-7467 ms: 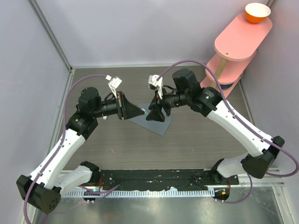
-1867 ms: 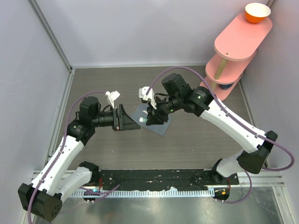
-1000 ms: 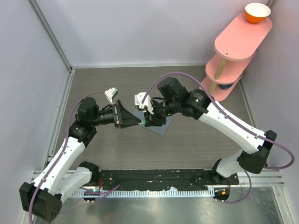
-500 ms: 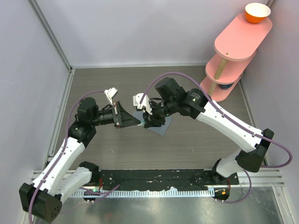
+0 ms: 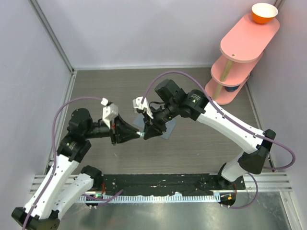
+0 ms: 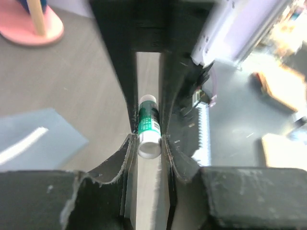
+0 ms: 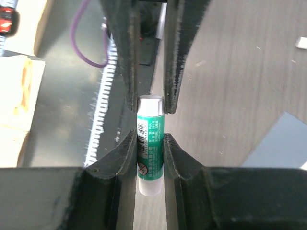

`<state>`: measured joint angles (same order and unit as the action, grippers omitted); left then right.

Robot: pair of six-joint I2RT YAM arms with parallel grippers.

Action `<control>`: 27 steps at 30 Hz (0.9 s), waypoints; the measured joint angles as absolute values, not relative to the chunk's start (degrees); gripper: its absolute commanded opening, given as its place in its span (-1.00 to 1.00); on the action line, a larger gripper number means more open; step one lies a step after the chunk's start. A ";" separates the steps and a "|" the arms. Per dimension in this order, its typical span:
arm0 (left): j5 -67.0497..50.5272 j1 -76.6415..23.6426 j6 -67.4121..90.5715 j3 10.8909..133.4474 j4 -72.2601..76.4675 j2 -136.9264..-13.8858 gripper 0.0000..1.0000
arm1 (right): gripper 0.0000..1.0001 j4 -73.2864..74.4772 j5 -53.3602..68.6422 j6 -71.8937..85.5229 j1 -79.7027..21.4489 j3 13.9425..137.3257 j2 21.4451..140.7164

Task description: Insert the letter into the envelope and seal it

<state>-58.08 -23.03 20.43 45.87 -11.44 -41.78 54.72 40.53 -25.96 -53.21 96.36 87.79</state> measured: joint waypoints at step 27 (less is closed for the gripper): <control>-52.95 -25.10 -107.48 33.74 -19.68 -23.42 0.99 | -0.99 49.17 56.64 -7.66 -47.55 90.19 91.72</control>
